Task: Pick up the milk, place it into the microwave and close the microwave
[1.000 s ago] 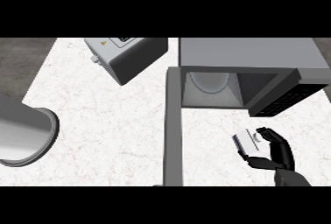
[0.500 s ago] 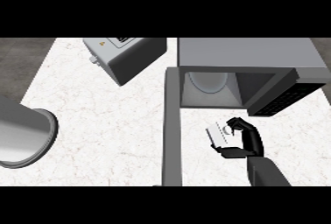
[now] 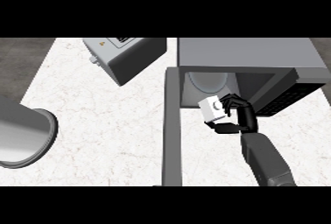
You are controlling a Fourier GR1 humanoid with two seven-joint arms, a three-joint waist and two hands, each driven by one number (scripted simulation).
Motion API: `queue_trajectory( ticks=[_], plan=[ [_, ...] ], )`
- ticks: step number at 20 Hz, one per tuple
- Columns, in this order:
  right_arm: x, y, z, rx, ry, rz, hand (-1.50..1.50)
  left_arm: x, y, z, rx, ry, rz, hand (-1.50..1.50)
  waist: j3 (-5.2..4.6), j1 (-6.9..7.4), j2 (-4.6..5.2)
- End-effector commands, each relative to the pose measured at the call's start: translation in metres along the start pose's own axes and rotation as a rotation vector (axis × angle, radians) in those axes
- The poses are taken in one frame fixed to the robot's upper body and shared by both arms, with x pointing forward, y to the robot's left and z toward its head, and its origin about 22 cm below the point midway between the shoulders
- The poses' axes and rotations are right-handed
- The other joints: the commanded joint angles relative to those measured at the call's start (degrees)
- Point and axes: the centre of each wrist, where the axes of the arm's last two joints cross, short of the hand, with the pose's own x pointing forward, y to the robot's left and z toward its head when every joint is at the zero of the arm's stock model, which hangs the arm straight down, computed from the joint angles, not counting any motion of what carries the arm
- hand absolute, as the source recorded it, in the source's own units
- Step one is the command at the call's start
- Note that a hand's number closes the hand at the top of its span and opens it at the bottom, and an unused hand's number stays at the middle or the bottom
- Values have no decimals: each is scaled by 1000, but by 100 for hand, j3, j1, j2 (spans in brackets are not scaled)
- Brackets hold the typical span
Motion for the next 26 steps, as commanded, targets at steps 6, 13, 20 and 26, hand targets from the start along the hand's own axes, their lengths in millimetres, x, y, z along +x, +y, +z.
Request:
queue_trajectory(
  ticks=[6, 13, 20, 26],
  plan=[
    [37, -2, -70, -11, 8, 82, 150, -9, 4, -10, -4, 4, 0, -150, 4, 87, 47],
    [66, -33, -109, -29, 55, 139, 150, -7, 17, -21, -59, 4, 3, -150, 14, 304, 148],
    [77, -48, -120, -79, 15, 367, 150, -2, 22, -38, -61, -24, -7, -150, 17, 372, 212],
    [84, -71, -124, -172, 46, 410, 150, -6, 17, -46, -95, -14, 10, -150, 32, 524, 309]
  ],
)
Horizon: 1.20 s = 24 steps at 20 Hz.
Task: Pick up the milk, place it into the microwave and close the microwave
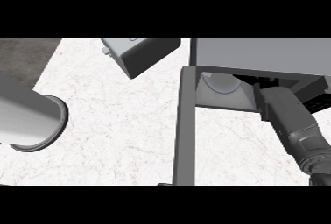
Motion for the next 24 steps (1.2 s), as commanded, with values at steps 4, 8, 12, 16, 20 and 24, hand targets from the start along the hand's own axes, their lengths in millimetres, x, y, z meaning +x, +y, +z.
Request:
queue_trajectory(
  ticks=[4, 8, 12, 16, 20, 24],
  plan=[
    [5, -32, -15, -70, 21, 89, 150, -2, 3, -11, -33, -14, -10, -150, 2, 130, 102],
    [10, -40, -21, -115, 14, 86, 150, 3, 3, -17, -42, -14, -14, -150, 17, 217, 134],
    [9, -40, -20, -135, 18, 97, 150, -5, 6, -21, -56, -8, 5, -150, 10, 260, 176],
    [4, -52, -18, -158, 32, 106, 150, -3, 8, -20, -44, -3, 1, -150, 18, 337, 193],
    [4, -48, -18, -169, 30, 105, 150, -4, 14, -25, -49, -12, -16, -150, 12, 381, 238],
    [4, -59, -20, -165, 21, 108, 150, -3, 17, -25, -48, 0, -37, -150, 11, 408, 254]
  ],
)
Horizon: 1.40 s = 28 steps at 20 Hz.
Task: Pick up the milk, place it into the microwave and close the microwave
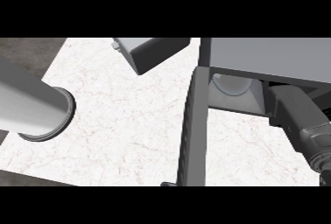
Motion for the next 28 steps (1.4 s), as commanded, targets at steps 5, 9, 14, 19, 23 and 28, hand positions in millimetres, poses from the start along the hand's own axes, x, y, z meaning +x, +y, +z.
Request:
queue_trajectory(
  ticks=[5, 9, 14, 19, 23, 28],
  plan=[
    [8, -34, -22, -13, -54, 72, 150, 3, 2, -7, -29, 9, -46, -150, 64, 79, 175],
    [8, -40, -24, -21, -54, 67, 150, 0, 1, -5, -20, 13, -45, -150, 70, 140, 199],
    [31, -19, -34, -18, -99, -22, -150, -1, 4, -12, -23, 28, -57, -150, 82, 115, 176],
    [41, 1, -32, 141, -75, -6, -150, -3, 5, -17, -50, 19, -65, -150, 41, 330, 163],
    [57, 14, -37, 162, -86, 49, -150, -9, 4, -25, -59, 34, -46, -150, 32, 296, 136],
    [74, 41, -34, 129, -60, 39, -150, -15, 4, -26, -68, 46, -47, -150, 26, 340, 74]
  ],
)
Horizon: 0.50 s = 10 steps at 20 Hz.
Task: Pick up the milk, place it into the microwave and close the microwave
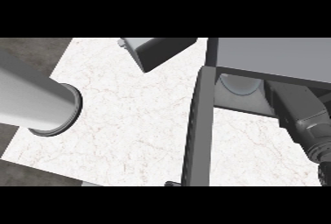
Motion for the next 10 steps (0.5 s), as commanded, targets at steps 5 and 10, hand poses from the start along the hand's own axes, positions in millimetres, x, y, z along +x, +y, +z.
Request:
queue_trajectory(
  ticks=[5, 10],
  plan=[
    [58, 48, -17, 19, -63, 1, -150, -5, -4, -7, -20, 44, -11, -150, -177, 68, -131],
    [66, 44, -24, -29, -95, -49, -150, -21, -3, -8, -27, 49, 35, -150, -186, -75, -135]
  ],
)
